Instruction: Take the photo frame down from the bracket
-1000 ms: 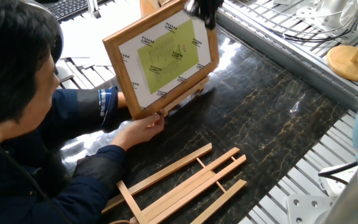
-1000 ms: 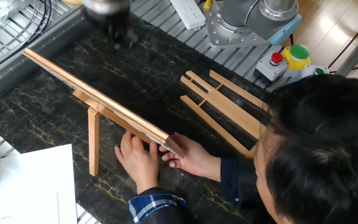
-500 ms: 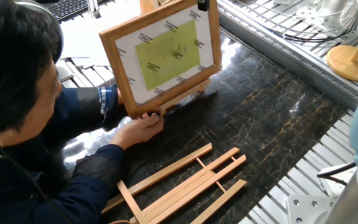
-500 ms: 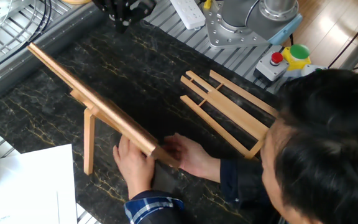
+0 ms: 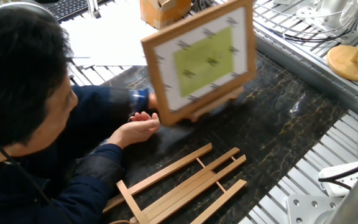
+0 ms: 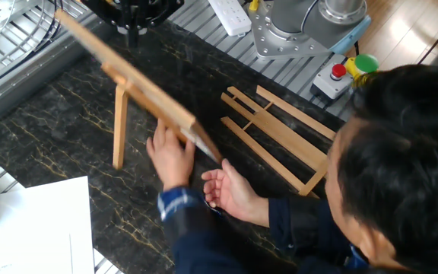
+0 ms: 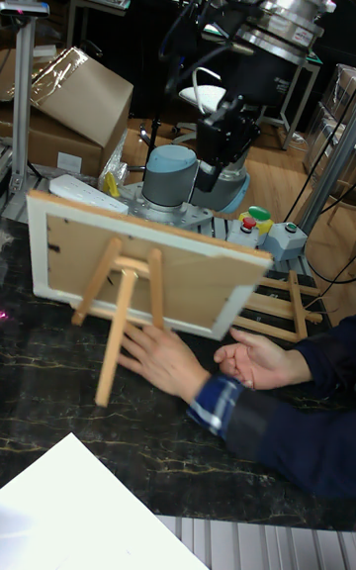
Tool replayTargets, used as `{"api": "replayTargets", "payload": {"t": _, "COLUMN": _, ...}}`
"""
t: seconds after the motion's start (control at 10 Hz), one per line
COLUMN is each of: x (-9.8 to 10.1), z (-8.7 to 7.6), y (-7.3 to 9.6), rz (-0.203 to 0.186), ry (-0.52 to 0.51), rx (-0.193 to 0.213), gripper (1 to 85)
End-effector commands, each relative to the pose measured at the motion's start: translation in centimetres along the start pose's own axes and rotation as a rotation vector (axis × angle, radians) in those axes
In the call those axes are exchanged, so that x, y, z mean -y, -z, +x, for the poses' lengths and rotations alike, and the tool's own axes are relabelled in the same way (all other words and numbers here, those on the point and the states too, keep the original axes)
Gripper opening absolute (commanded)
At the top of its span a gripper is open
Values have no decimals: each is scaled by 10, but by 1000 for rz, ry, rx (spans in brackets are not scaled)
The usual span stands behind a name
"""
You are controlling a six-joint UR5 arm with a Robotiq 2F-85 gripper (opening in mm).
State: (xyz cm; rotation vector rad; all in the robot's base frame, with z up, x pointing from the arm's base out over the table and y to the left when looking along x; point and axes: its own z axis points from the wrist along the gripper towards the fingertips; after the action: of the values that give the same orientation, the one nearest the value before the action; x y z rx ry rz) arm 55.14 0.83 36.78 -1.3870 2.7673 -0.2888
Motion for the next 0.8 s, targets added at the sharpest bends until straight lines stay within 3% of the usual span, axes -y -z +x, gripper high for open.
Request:
{"api": "replayTargets", "payload": {"t": 0.0, "x": -25, "z": 7, "y": 4, "rz": -97, "ry": 123, "rx": -32, "gripper": 10}}
{"api": "replayTargets", "payload": {"t": 0.1, "x": -18, "z": 6, "y": 4, "rz": -70, "ry": 115, "rx": -31, "gripper": 10}}
{"api": "replayTargets", "payload": {"t": 0.3, "x": -32, "z": 4, "y": 5, "rz": -122, "ry": 221, "rx": -15, "gripper": 10}}
{"api": "replayTargets", "payload": {"t": 0.4, "x": -27, "z": 30, "y": 7, "rz": -122, "ry": 337, "rx": -108, "gripper": 10}}
{"api": "replayTargets", "payload": {"t": 0.5, "x": -27, "z": 36, "y": 7, "rz": -128, "ry": 371, "rx": -132, "gripper": 13}}
{"api": "replayTargets", "payload": {"t": 0.6, "x": -48, "z": 11, "y": 8, "rz": -189, "ry": 309, "rx": -27, "gripper": 13}}
{"api": "replayTargets", "payload": {"t": 0.7, "x": -49, "z": -2, "y": 8, "rz": -184, "ry": 293, "rx": 24, "gripper": 10}}
